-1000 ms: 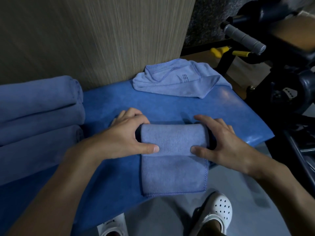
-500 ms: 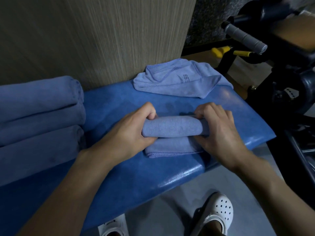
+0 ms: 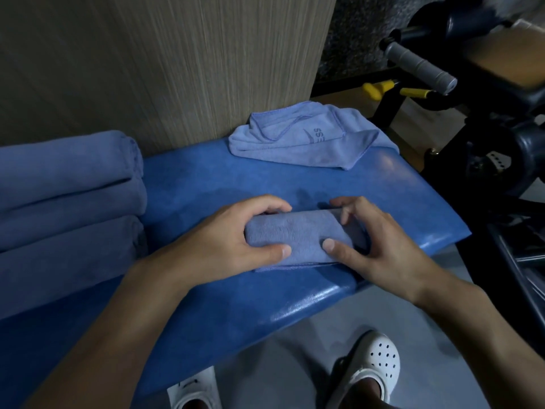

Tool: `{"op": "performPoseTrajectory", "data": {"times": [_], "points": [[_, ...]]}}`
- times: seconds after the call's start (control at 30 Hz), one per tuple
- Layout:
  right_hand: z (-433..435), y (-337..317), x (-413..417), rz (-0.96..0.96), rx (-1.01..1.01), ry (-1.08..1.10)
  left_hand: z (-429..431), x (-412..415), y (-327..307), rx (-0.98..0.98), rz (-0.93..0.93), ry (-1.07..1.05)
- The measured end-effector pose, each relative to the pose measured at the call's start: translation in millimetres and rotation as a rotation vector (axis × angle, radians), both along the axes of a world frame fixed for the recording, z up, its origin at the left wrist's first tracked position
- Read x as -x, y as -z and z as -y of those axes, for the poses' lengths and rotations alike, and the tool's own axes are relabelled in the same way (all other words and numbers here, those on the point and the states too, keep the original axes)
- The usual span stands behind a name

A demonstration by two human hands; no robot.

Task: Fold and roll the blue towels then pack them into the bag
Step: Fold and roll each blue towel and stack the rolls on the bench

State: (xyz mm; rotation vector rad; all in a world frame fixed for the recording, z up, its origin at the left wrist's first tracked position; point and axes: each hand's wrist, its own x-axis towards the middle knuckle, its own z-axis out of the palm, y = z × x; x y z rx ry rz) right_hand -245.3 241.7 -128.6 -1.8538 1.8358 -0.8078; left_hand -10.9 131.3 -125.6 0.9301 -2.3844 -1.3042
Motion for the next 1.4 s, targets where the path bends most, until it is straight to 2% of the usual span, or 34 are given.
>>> {"op": "performPoseTrajectory", "data": {"times": [0.2,0.33,0.53,0.73,0.87,1.1,1.27,1.4], "points": [[-2,-4,3,-0.111,-0.109,-0.023,-5,3,1,0.069,0.123,0.01],[-3,-4,3,-0.09,-0.135,0.013,-9,1,-2,0.106,0.218,-0.082],[-9,-6,-6,0.194,-0.092,0.101,-19,1,-9,0.145,0.152,-0.115],[-9,-28,-34,0.412,0.013,0.191,-17,-19,-38,0.012,0.007,-0.218],[10,-56,-79,0.561,0.049,0.184,-9,-62,-68,-0.001,-0.034,-0.337],[59,-77,-204,0.619,-0.006,0.096,-17,-184,-93,0.035,-0.167,-0.692],[85,-71,-295,0.508,-0.098,0.018,-26,-264,-86,0.096,-0.182,-0.965],[96,-69,-343,0.462,-0.126,0.005,-25,-306,-76,0.085,-0.19,-1.058]]}}
